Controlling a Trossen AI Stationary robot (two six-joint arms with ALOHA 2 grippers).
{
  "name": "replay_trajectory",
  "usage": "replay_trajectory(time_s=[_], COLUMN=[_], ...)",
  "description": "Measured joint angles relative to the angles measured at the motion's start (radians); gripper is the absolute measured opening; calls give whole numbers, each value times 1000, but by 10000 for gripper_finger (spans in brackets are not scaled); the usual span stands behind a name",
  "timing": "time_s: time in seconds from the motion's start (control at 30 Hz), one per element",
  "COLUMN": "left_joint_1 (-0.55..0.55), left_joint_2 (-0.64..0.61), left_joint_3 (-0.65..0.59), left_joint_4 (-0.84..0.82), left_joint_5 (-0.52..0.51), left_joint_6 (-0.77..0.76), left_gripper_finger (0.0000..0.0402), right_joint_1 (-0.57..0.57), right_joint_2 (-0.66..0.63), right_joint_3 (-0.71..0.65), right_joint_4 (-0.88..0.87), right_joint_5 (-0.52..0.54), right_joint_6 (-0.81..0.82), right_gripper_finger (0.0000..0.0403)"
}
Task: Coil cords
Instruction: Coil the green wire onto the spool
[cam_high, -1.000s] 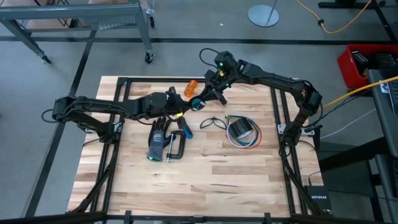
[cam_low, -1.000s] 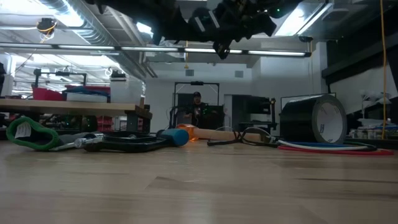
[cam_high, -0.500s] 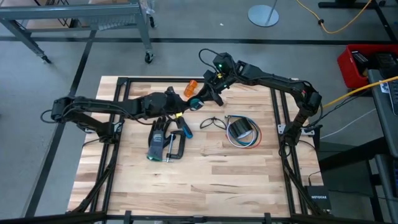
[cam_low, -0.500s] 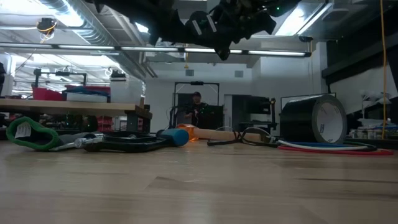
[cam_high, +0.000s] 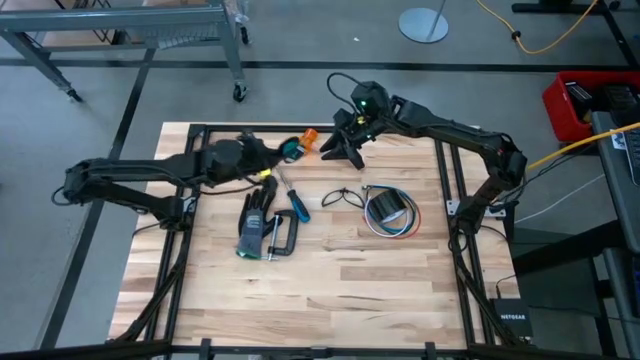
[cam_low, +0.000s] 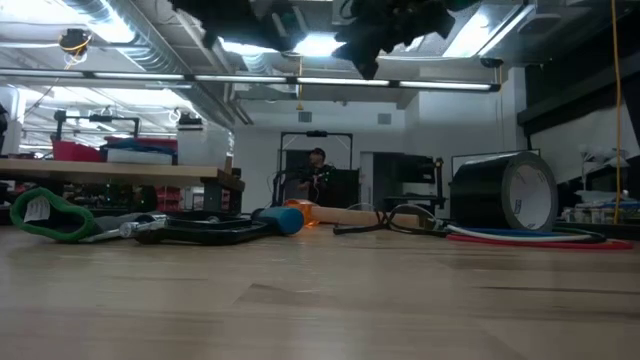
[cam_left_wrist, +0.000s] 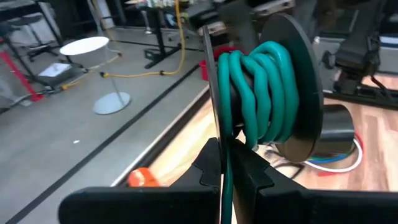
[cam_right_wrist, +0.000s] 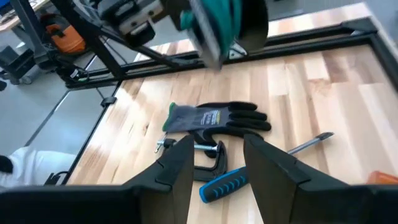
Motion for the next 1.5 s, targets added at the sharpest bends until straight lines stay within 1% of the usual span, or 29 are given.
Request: replay_trajectory(time_s=[0.1,0.3,0.4,0.5,0.63,0.87,0.93,1.03,1.17,1.23,1.37,1.5], left_joint_1=[11,49,69,85,94,93,92,92,92,92,93,96], left_joint_2=[-79,-257,-340,-427,-556,-792,-842,-892,-906,-903,-843,-793], left_joint_3=[0,0,-3,-33,-122,-366,-444,-574,-746,-805,-803,-804], left_joint_4=[-64,-267,-387,-495,-568,-521,-483,-386,-183,-115,-63,-70], left_joint_5=[-30,-33,-32,-31,-32,-25,-13,37,87,94,79,71], left_joint_6=[-2,-25,-95,-190,-346,-516,-573,-680,-883,-985,-1049,-1159], left_gripper_finger=[1,1,1,1,1,1,1,1,1,1,1,1], right_joint_1=[0,-7,-22,-46,-62,-60,-60,-60,-60,-60,-60,-60], right_joint_2=[-31,-108,-160,-208,-265,-323,-337,-361,-407,-433,-502,-578], right_joint_3=[0,0,0,0,0,0,0,-6,-33,-57,-131,-230], right_joint_4=[-11,-61,-106,-159,-211,-305,-325,-324,-302,-292,-243,-152], right_joint_5=[32,93,118,129,133,145,148,172,233,277,363,383], right_joint_6=[-1,-1,-1,-1,-1,-26,-28,-30,-31,-31,-23,-13], right_gripper_finger=[143,143,143,143,143,143,143,143,143,143,143,143])
